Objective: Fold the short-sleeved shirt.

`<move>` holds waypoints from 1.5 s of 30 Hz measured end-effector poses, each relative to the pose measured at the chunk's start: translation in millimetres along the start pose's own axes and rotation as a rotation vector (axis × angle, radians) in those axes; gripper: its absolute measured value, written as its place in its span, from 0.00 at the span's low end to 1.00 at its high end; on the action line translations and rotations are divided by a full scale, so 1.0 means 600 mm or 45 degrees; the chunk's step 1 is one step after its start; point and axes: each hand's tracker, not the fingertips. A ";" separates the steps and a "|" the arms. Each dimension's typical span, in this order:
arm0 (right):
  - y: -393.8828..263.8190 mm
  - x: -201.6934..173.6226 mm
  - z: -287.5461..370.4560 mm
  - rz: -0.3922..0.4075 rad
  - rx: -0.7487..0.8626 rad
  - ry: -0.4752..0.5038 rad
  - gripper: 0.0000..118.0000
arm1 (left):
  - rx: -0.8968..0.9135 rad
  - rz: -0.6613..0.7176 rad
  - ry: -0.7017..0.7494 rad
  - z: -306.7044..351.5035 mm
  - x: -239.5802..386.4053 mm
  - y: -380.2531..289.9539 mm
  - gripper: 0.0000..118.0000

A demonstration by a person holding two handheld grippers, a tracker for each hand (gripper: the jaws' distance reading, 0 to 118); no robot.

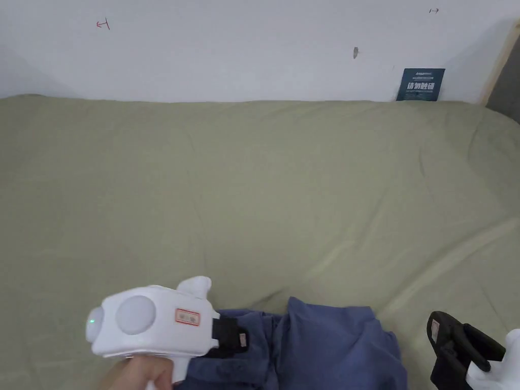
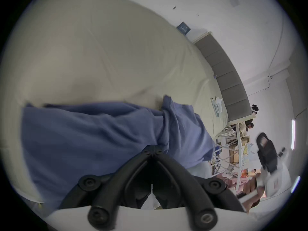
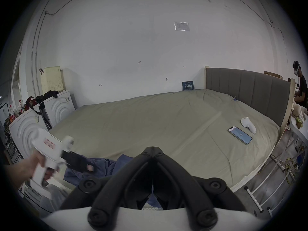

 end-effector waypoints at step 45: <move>0.012 -0.074 -0.018 0.111 -0.021 0.142 0.02 | 0.385 0.400 0.294 0.364 -0.245 -0.041 0.07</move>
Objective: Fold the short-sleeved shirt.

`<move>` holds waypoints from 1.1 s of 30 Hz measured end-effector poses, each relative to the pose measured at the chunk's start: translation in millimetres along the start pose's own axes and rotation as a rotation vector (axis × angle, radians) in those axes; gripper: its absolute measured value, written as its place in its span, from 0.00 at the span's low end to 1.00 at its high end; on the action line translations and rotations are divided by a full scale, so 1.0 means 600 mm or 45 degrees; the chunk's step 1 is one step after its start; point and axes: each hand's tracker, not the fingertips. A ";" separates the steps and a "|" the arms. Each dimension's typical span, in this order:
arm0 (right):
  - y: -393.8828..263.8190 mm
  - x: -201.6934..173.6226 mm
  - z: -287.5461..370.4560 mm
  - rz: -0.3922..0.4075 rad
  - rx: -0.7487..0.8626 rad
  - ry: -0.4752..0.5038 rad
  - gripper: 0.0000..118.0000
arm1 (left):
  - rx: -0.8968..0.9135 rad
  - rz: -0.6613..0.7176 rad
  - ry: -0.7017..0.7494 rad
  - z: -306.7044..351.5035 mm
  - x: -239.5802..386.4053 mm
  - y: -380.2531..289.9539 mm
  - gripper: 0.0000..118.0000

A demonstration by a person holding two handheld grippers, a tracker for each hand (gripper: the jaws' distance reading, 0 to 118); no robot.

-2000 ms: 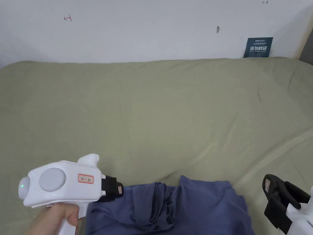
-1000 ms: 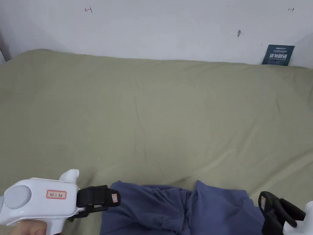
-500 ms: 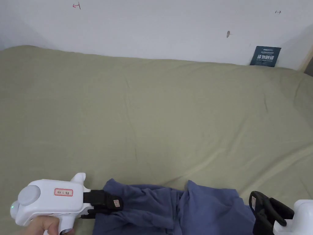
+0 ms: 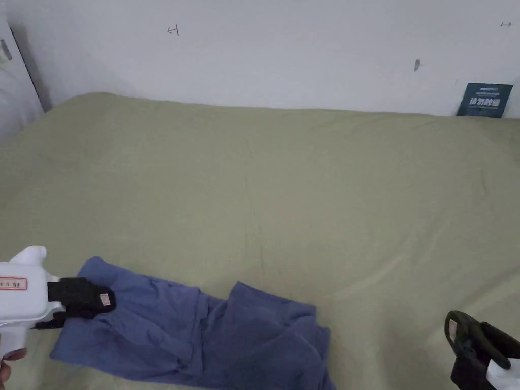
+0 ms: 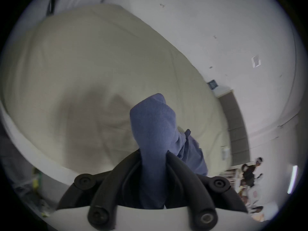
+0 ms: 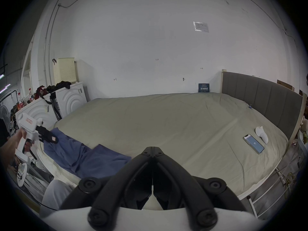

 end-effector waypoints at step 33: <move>-0.033 0.048 0.016 -0.165 -0.069 -0.027 0.02 | -0.206 -0.352 -0.287 -0.207 0.267 -0.117 0.00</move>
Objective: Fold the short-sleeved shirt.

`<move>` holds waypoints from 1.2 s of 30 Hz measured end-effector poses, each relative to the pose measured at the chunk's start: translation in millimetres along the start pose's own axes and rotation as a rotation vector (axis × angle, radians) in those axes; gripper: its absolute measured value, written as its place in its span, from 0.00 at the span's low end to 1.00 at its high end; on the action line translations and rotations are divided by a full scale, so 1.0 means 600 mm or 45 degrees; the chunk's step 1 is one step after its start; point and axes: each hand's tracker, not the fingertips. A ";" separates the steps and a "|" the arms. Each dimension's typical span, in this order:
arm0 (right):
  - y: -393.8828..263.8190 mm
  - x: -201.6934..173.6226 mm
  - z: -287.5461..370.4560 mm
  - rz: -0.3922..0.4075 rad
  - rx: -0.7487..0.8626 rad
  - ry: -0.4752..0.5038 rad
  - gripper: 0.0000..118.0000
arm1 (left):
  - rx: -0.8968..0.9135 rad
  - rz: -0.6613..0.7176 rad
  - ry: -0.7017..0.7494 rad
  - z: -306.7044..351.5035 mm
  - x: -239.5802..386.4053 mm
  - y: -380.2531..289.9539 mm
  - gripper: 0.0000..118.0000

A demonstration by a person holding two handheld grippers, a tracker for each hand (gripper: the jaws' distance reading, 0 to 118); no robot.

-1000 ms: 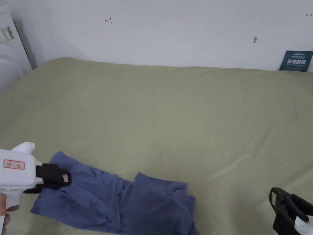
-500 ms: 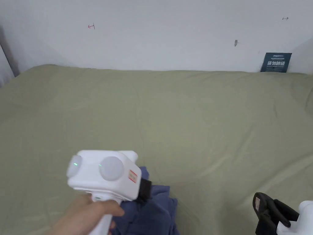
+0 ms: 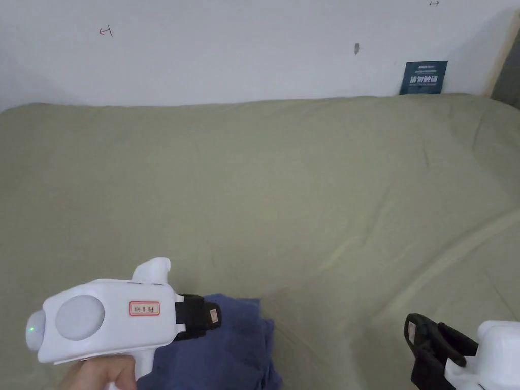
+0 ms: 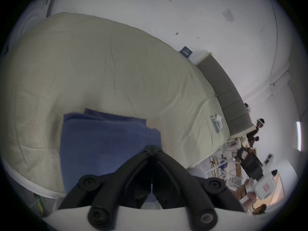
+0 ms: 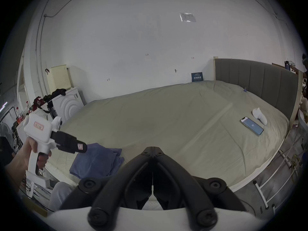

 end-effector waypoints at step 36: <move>-0.174 -0.081 -0.387 -0.733 -0.936 1.039 0.02 | -0.135 0.244 -0.251 0.041 -0.249 0.023 0.52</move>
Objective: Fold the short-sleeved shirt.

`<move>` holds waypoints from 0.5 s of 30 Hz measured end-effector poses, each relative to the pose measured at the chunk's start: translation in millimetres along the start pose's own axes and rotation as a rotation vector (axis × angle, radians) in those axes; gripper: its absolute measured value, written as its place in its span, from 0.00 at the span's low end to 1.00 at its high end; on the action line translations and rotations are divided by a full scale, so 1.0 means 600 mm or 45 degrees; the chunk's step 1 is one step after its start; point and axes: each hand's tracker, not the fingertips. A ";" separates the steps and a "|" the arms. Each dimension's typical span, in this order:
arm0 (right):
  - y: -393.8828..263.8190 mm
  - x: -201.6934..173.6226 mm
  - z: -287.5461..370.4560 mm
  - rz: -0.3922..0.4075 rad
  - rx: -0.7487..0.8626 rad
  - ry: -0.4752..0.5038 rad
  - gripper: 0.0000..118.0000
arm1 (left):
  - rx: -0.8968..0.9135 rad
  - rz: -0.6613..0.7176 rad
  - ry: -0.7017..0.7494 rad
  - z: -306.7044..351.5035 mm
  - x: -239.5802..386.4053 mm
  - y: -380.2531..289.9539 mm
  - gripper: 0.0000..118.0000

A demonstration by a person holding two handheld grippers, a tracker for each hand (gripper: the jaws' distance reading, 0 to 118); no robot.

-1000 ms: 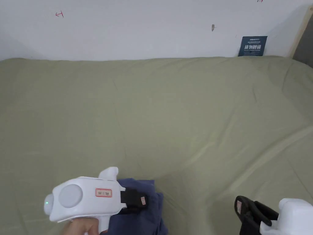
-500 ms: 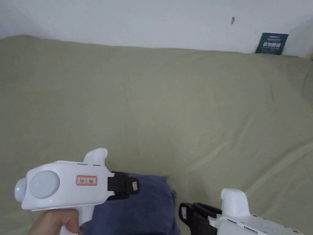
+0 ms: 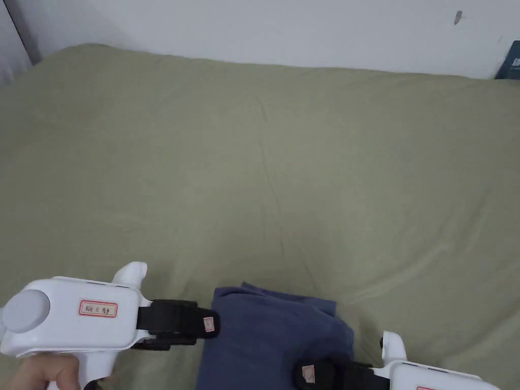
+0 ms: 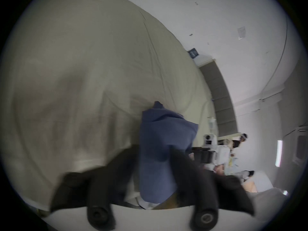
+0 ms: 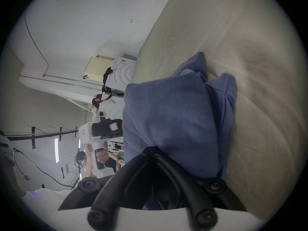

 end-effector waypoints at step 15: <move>0.006 -0.028 0.016 0.048 0.001 -0.027 0.02 | -0.061 0.011 -0.157 -0.119 -0.043 0.018 0.31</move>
